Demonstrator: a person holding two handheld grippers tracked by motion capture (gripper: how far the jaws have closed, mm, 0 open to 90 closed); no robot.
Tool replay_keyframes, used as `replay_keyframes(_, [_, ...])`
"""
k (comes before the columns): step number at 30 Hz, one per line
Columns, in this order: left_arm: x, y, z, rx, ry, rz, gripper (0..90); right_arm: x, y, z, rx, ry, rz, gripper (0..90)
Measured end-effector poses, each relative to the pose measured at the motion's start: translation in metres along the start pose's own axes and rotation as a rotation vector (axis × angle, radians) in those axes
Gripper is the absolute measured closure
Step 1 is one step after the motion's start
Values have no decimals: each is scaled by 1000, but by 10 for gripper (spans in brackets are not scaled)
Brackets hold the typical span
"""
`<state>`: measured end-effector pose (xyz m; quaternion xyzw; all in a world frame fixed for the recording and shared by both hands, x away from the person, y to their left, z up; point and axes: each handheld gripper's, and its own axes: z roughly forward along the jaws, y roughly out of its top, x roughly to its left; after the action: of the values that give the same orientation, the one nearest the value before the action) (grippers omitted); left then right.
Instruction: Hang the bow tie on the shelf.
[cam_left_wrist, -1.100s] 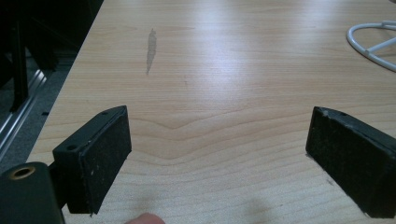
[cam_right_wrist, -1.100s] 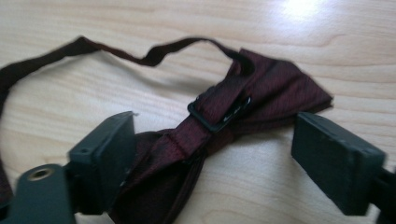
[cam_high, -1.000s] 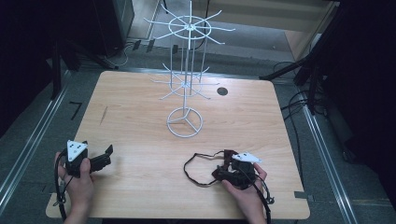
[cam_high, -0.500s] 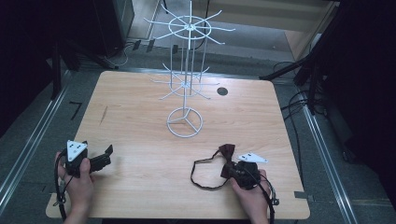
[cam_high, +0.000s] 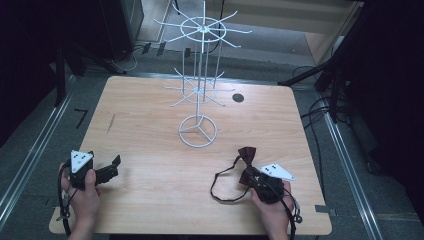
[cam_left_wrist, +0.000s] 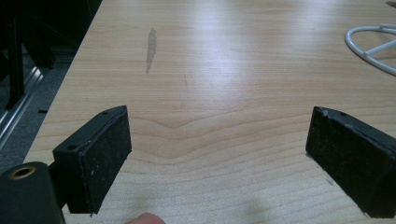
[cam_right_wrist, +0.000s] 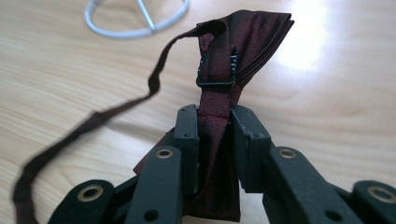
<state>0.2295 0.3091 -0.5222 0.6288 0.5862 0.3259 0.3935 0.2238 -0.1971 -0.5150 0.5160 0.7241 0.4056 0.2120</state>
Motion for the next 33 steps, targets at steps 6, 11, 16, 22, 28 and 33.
replay_keyframes(6, [0,0,0,-1,0,-2,74,6,11,-12,-77,-4,-37,751])
replay_keyframes(11, [1,0,0,0,-5,-4,74,9,21,-17,-115,-2,-54,750])
replay_keyframes(16, [1,0,-1,1,-6,-4,74,12,29,-22,-161,8,-79,750])
replay_keyframes(22, [1,0,-1,-2,-5,-6,74,13,38,-25,-199,5,-70,749])
replay_keyframes(28, [1,0,-1,-2,-5,-6,74,16,46,-27,-238,7,-82,749])
replay_keyframes(33, [1,0,-1,-3,-5,-9,74,18,55,-29,-262,8,-98,749])
